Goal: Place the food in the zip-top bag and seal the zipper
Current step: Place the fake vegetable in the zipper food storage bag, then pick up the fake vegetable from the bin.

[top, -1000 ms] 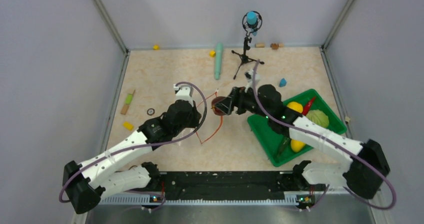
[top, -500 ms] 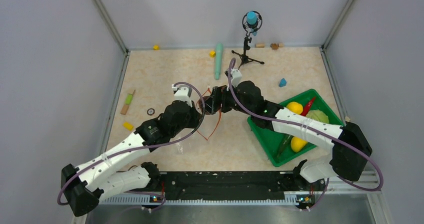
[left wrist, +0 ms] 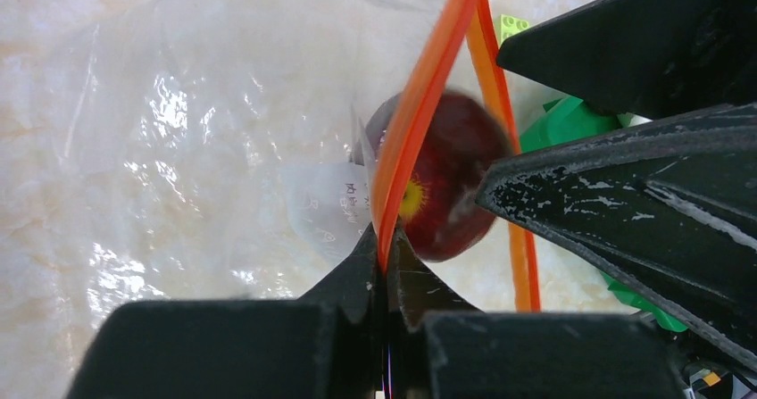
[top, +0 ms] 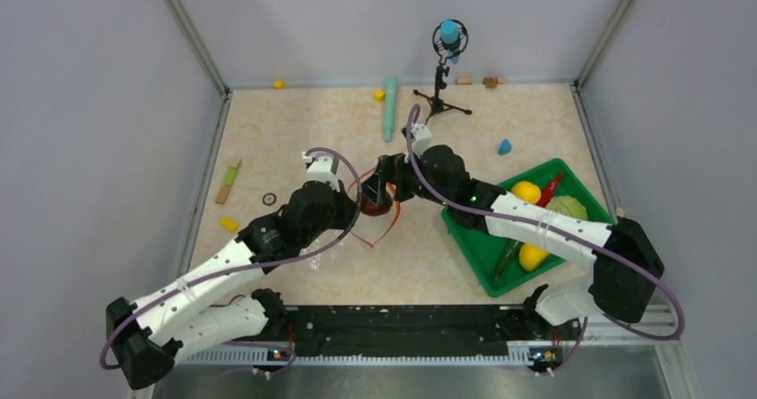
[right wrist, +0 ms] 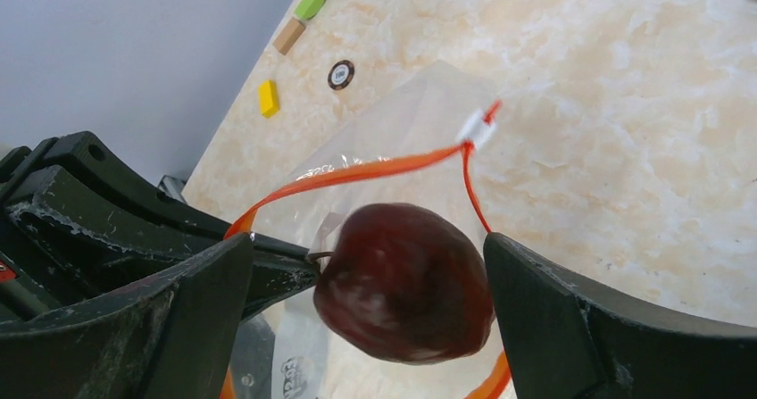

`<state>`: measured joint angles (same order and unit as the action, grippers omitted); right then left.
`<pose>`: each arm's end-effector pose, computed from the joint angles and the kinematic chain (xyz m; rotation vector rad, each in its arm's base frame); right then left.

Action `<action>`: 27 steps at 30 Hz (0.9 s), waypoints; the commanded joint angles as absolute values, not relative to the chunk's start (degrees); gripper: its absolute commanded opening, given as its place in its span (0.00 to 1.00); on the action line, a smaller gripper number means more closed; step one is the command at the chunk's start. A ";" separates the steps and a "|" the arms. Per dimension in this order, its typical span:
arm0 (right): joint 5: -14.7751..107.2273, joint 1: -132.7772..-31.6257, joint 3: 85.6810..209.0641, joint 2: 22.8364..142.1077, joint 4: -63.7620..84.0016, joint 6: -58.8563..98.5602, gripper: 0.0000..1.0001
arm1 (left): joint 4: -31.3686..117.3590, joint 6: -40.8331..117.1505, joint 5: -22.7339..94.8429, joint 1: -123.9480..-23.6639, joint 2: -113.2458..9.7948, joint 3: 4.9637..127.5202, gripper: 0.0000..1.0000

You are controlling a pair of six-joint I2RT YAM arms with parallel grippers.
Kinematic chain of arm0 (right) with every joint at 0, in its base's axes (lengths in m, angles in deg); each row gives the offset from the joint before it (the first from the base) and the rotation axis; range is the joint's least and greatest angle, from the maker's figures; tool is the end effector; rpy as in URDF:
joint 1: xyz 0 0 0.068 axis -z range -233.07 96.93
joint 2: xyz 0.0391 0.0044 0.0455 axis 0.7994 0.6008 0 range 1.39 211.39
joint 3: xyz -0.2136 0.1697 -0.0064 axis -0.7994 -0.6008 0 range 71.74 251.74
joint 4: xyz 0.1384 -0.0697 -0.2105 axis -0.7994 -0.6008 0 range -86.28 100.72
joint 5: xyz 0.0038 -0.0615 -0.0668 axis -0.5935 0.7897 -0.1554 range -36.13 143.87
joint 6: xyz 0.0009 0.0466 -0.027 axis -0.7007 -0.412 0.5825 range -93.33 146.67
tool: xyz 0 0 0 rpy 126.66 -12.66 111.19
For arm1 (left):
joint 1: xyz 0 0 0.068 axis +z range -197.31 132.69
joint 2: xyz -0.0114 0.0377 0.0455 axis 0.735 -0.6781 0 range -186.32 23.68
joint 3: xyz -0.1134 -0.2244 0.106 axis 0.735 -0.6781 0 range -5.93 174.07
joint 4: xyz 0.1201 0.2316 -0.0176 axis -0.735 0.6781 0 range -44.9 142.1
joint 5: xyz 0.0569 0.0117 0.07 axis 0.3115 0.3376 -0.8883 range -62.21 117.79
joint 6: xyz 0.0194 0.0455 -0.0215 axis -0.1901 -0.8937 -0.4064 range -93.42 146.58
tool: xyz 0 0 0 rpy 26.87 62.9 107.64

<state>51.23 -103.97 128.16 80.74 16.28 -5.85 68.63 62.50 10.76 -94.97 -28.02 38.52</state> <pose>0.2035 0.2529 0.3002 -0.3546 1.9788 1.0175 0.1423 -0.1407 0.2939 0.0376 2.1333 -0.5677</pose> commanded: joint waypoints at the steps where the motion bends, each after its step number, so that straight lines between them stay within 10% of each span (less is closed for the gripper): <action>1: 49.50 -104.70 130.00 78.57 19.11 -6.37 0.99 | 66.19 63.06 9.56 -94.84 -26.62 38.33 0.00; 27: 87.81 -100.59 118.29 58.77 -16.95 -13.08 0.99 | 65.24 63.35 7.71 -94.79 -25.65 37.32 0.00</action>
<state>75.82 -103.44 120.05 60.57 -4.33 -8.62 68.52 62.92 8.42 -94.97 -26.67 38.08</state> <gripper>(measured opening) 0.988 0.013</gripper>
